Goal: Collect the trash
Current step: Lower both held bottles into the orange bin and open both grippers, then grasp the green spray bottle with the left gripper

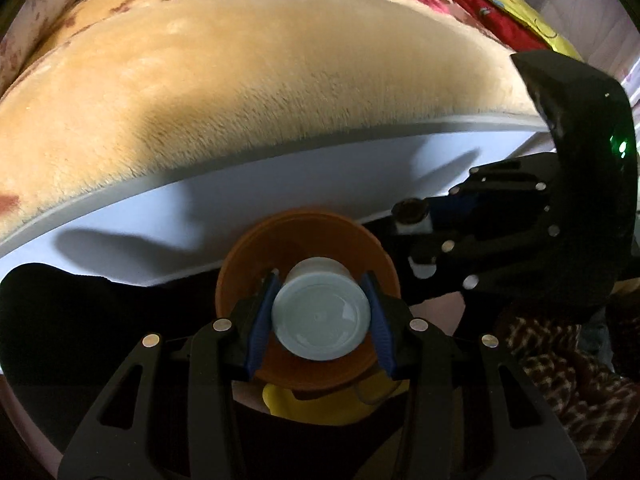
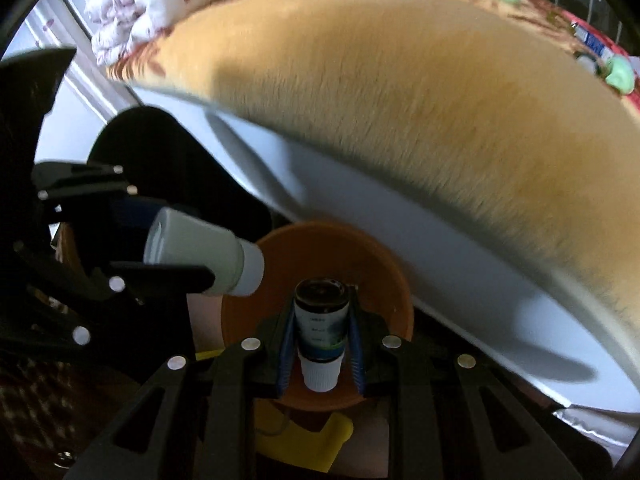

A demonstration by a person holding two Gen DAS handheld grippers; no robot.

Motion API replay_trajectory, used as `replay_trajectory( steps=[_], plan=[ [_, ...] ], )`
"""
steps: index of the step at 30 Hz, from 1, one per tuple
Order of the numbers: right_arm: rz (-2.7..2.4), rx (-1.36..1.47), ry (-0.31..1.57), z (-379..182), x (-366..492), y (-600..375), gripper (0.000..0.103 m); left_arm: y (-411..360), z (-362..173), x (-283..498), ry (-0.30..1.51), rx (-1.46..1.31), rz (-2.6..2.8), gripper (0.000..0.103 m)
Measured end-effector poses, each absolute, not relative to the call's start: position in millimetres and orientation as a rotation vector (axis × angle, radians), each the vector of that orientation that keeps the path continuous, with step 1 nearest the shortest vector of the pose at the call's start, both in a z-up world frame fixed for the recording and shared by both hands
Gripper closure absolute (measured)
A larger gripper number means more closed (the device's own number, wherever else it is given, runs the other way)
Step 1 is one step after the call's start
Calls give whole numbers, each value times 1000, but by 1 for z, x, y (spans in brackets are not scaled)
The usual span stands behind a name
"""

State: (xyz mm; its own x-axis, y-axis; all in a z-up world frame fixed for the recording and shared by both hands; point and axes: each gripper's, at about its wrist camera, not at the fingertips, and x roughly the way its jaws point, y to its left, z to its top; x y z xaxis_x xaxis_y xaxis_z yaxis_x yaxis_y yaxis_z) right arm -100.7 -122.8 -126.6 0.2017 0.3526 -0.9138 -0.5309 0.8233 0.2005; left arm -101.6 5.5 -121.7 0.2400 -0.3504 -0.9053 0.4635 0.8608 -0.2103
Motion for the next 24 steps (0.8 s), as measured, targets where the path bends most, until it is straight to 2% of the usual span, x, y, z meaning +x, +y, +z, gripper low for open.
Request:
replay_trajectory(
  steps=[2,5,7,12,20,24],
  plan=[
    [633,-177,1239,-132,-103,-119,79,6,-125,-102,1235,120,-547,60],
    [610,-193,1235,-134,-105,-120,48,7,-129,-103,1259,138,-525,44],
    [598,-180,1226,-132,-104,-124,48,10,-127,-104,1250,142,-511,40],
    [577,-127,1173,-114,-98,-142,48,18,-114,-103,1214,124,-492,40],
    [466,-17,914,-42,-87,-203,45,-3,-31,-73,918,97,-506,40],
    [328,45,784,-11,-81,-246,42,-54,-5,-23,818,105,-520,40]
  ],
)
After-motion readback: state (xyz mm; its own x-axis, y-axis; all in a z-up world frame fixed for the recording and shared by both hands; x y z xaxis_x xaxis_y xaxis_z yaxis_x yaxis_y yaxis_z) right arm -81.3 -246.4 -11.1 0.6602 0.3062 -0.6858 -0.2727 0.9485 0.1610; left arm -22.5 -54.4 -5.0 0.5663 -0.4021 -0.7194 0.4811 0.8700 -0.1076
